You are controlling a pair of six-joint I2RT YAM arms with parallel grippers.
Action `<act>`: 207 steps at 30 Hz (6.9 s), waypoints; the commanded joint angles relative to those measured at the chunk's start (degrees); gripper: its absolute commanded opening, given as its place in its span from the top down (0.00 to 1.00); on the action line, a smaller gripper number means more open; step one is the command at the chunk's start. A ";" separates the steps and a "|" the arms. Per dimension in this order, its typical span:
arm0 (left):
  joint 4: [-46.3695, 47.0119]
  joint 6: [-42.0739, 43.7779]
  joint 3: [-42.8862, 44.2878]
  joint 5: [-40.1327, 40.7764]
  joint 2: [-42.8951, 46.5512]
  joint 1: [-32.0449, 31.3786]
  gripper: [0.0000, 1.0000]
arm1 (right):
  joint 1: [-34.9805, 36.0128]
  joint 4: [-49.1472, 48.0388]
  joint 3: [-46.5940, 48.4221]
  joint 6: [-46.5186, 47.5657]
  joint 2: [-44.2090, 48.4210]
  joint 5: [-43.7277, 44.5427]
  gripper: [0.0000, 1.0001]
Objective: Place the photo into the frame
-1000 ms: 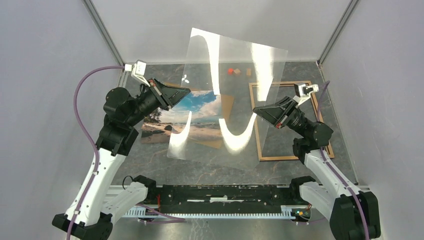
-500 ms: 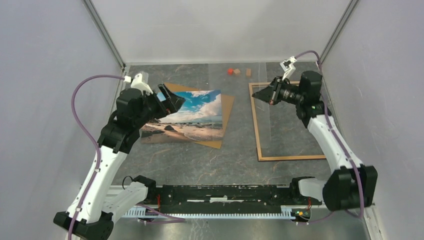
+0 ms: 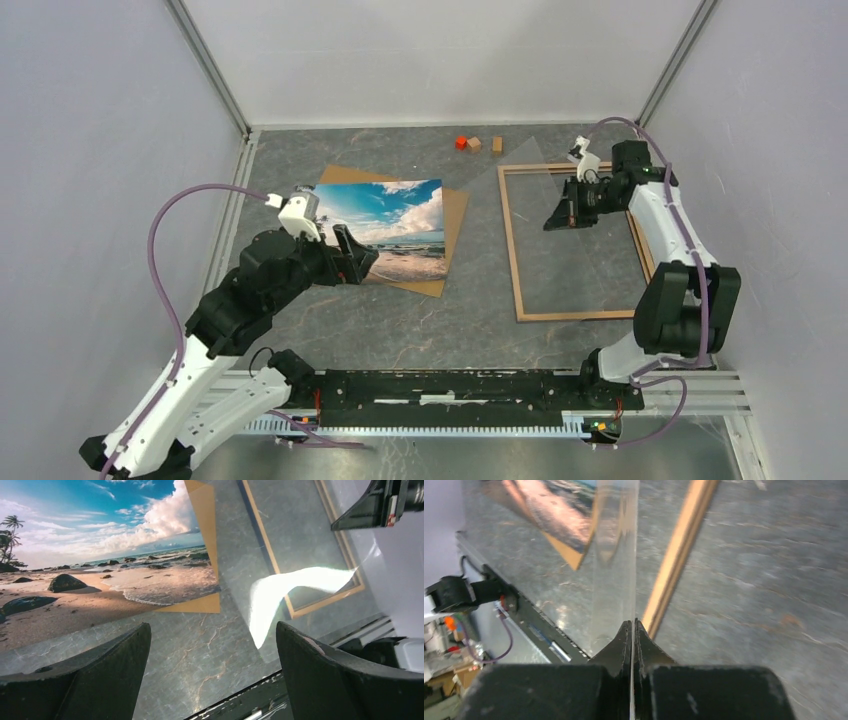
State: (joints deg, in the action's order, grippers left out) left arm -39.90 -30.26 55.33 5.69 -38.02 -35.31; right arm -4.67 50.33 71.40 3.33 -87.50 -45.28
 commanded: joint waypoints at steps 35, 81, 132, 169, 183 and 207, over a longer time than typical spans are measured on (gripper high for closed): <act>3.09 5.66 -9.53 8.30 -2.85 -7.67 0.00 | -14.09 -3.50 16.14 14.86 -18.20 11.79 1.00; 4.86 5.68 -8.92 6.99 -4.48 -7.72 0.00 | -19.94 -4.36 13.58 16.88 -18.58 14.95 1.00; 5.17 4.95 -9.96 5.92 -3.46 -7.67 0.00 | -21.92 -6.69 10.16 15.91 -18.01 15.46 1.00; 5.27 5.21 -9.89 5.29 -3.74 -7.66 0.00 | -19.80 -2.14 11.40 20.85 -20.47 19.25 1.00; 5.38 5.15 -9.80 4.83 -4.79 -7.67 0.00 | -19.18 -2.62 10.78 21.60 -20.62 20.05 1.00; 7.66 3.20 -10.81 2.45 -4.44 -7.67 0.00 | -16.78 -3.72 17.37 4.10 -0.79 18.14 1.00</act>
State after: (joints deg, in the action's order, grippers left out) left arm -35.27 -26.50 44.88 9.76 -43.11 -42.63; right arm -22.76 47.18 82.37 13.10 -96.49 -25.89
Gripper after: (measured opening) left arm 0.996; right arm 0.006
